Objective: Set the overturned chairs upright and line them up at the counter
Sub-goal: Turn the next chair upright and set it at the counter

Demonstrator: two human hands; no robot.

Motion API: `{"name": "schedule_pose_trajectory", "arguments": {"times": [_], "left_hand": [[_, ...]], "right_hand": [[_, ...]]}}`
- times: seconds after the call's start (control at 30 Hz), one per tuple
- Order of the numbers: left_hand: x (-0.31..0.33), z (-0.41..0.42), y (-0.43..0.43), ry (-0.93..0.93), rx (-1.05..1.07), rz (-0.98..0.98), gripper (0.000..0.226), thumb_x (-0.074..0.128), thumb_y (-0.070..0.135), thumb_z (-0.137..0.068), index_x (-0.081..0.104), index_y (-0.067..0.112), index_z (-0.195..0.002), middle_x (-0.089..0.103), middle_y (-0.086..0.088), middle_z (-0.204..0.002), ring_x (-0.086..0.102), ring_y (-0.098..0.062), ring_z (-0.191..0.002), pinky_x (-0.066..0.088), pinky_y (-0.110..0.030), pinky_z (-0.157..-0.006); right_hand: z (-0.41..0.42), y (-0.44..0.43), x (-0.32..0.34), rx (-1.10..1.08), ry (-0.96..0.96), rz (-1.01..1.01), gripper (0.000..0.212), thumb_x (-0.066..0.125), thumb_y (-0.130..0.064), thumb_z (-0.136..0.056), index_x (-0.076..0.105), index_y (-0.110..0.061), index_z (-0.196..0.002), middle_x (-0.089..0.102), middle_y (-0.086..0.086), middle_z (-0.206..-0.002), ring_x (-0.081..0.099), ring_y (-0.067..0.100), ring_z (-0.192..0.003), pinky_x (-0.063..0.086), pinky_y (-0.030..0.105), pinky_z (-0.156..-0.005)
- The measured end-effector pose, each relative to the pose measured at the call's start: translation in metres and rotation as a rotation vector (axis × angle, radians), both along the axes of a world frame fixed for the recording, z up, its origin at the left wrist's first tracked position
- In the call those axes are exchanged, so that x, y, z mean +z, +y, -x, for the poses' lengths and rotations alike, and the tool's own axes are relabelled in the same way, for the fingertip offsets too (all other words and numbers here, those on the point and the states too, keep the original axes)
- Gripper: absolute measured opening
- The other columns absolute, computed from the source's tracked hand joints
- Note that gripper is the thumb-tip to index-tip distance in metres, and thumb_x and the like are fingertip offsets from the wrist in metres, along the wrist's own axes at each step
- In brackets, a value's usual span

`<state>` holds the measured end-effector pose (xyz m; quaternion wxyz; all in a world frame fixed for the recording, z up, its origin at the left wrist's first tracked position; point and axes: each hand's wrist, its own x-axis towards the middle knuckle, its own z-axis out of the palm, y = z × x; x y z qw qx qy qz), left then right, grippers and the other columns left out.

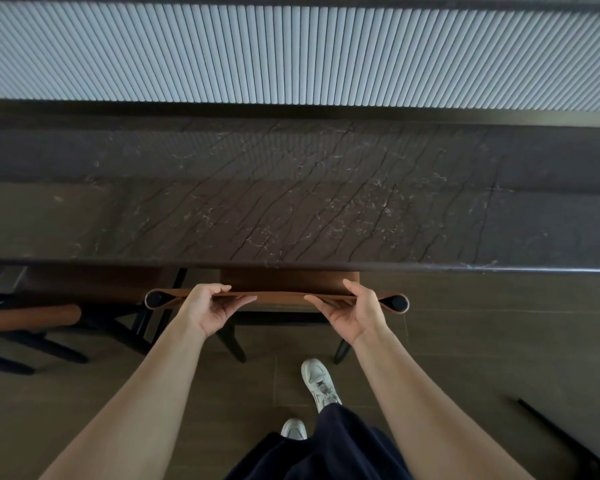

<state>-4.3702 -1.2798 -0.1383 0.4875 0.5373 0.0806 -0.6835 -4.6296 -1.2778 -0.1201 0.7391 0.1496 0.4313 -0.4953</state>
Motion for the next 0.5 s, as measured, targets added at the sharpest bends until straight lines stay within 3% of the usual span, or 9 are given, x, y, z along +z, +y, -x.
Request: {"name": "schedule_pose_trajectory", "arguments": {"times": [0.13, 0.27, 0.4, 0.5], "left_hand": [[0.0, -0.004, -0.003, 0.0, -0.014, -0.026, 0.03, 0.046, -0.007, -0.092, 0.051, 0.0, -0.12, 0.053, -0.034, -0.12, 0.06, -0.055, -0.1, 0.058, -0.056, -0.073], [0.004, -0.001, -0.001, 0.0, -0.047, -0.019, 0.033, 0.045, -0.003, -0.094, 0.047, -0.003, -0.127, 0.051, -0.035, -0.124, 0.06, -0.055, -0.102, 0.06, -0.048, -0.063], [0.011, 0.006, 0.006, -0.016, -0.043, 0.005, 0.034, 0.052, 0.004, -0.094, 0.048, -0.003, -0.127, 0.054, -0.033, -0.123, 0.06, -0.053, -0.104, 0.06, -0.044, -0.063], [0.018, 0.012, 0.011, -0.02, -0.01, 0.029, 0.037, 0.056, 0.008, -0.092, 0.046, 0.002, -0.128, 0.054, -0.03, -0.122, 0.059, -0.049, -0.107, 0.06, -0.046, -0.071]], "right_hand": [[-0.004, 0.004, 0.001, -0.027, -0.018, 0.006, 0.033, 0.053, -0.008, -0.097, 0.045, -0.005, -0.129, 0.051, 0.034, -0.124, 0.055, 0.054, -0.11, 0.057, 0.063, -0.065], [-0.003, 0.012, 0.003, -0.02, 0.006, 0.036, 0.03, 0.054, -0.009, -0.096, 0.048, -0.004, -0.125, 0.055, 0.032, -0.123, 0.058, 0.051, -0.11, 0.058, 0.061, -0.068], [0.003, 0.023, 0.007, 0.02, 0.088, 0.07, 0.024, 0.055, -0.012, -0.094, 0.052, -0.005, -0.117, 0.061, 0.026, -0.123, 0.064, 0.042, -0.107, 0.061, 0.05, -0.072], [0.011, 0.036, 0.011, 0.073, 0.155, 0.093, 0.039, 0.052, -0.016, -0.097, 0.05, 0.001, -0.131, 0.064, 0.023, -0.121, 0.065, 0.038, -0.108, 0.06, 0.045, -0.078]]}}
